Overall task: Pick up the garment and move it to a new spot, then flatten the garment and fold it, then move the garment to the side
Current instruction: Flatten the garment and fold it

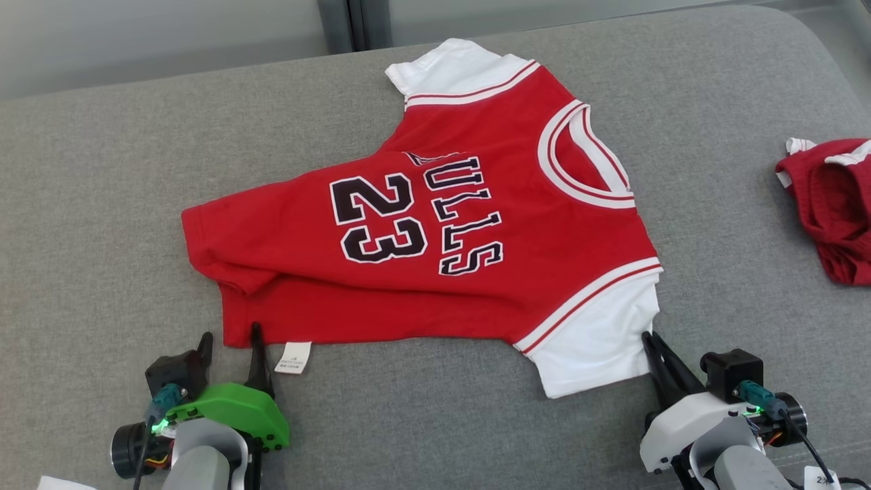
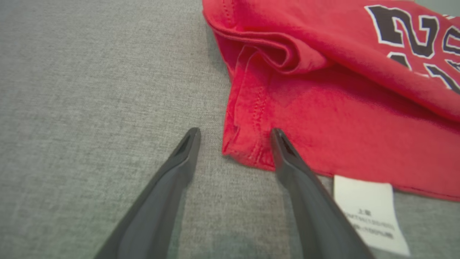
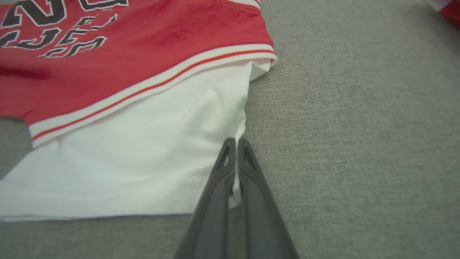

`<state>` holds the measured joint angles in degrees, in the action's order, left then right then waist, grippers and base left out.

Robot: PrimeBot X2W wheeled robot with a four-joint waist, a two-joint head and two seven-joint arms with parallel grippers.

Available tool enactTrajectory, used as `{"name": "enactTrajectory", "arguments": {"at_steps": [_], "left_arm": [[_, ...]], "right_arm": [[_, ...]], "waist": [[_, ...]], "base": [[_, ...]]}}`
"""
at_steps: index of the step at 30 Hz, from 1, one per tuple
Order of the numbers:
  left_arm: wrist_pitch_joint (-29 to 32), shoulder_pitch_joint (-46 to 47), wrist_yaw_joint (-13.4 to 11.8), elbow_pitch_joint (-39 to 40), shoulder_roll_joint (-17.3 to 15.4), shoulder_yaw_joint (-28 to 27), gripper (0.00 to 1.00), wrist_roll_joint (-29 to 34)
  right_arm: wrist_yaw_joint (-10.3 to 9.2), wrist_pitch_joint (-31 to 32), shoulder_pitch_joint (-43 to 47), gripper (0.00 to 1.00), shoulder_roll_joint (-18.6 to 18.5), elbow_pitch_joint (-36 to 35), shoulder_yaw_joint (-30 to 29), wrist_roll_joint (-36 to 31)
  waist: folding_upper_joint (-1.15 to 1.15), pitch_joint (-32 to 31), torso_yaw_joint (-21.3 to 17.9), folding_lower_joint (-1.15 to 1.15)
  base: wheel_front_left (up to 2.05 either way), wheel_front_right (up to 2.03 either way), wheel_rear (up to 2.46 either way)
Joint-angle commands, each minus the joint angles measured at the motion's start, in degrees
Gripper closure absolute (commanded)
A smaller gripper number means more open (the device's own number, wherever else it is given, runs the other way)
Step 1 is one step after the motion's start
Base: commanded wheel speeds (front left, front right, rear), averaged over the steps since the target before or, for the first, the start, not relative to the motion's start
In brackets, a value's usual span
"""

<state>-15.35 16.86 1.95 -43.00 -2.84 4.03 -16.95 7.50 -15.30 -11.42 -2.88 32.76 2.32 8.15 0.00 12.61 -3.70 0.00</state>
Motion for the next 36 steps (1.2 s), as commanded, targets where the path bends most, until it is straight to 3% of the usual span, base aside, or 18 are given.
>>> {"name": "enactTrajectory", "arguments": {"at_steps": [1, 2, 3, 4, 9, 13, 22, 30, 36], "left_arm": [[0.5, 0.4, 0.0, -3.0, -0.1, 0.4, 0.00, -0.4], [0.7, 0.6, 0.2, -4.9, -0.1, 0.7, 0.47, -1.2], [0.8, 0.9, 0.3, -5.9, -0.1, 1.0, 0.55, -1.4], [0.9, 1.3, 0.7, -6.6, 0.0, 1.0, 1.00, -2.3], [0.8, 1.8, 2.8, -8.5, 0.1, 3.7, 1.00, -3.1], [0.5, 2.1, 3.1, -5.6, 0.1, 3.7, 1.00, -3.3], [0.2, 4.2, 4.1, 13.8, -0.7, -1.0, 1.00, 0.8], [0.6, 11.4, 5.0, 26.7, -4.2, -0.3, 1.00, 3.3], [6.6, 20.7, 5.3, 32.6, -8.4, 0.5, 1.00, 2.8]], "right_arm": [[-0.04, 0.3, -0.5, 1.00, -0.1, -0.4, 0.1, 0.5], [-0.04, 0.2, -0.5, 1.00, -0.1, -0.8, 0.1, 0.5], [-0.04, 0.2, -0.6, 1.00, -0.1, -1.1, 0.1, 0.6], [-0.04, 0.2, -0.6, 1.00, -0.1, -1.6, 0.1, 0.8], [-0.03, 0.2, -0.7, 1.00, -0.1, -3.4, -0.6, 1.6], [-0.04, 0.2, -1.8, 1.00, -0.2, -6.3, -1.6, 3.2], [-0.04, 0.2, -8.7, 1.00, -0.2, -16.2, -4.5, 6.5], [-0.04, 0.2, -18.5, 1.00, -5.2, -25.2, -4.6, 9.2], [-0.04, 3.6, -28.5, 1.00, -10.6, -30.5, -3.6, 10.5]], "waist": [[0.00, 0.4, -0.6, 0.00], [0.00, 0.4, -0.7, 0.00], [0.00, 0.3, -0.7, 0.00], [0.00, 0.3, -0.7, 0.00], [0.00, -0.7, 0.0, 0.00], [0.00, -2.2, 0.4, 0.00], [0.00, -7.0, 1.8, 0.00], [0.00, -10.0, 2.7, 0.00], [0.00, -9.5, 2.8, 0.00]], "base": [[0.00, 0.00, 0.00], [0.00, 0.00, 0.00], [0.00, 0.00, 0.00], [0.00, 0.00, 0.00], [0.00, 0.00, 0.00], [0.00, 0.00, 0.00], [0.00, 0.00, 0.00], [0.00, 0.00, 0.00], [0.00, 0.00, 0.00]]}}
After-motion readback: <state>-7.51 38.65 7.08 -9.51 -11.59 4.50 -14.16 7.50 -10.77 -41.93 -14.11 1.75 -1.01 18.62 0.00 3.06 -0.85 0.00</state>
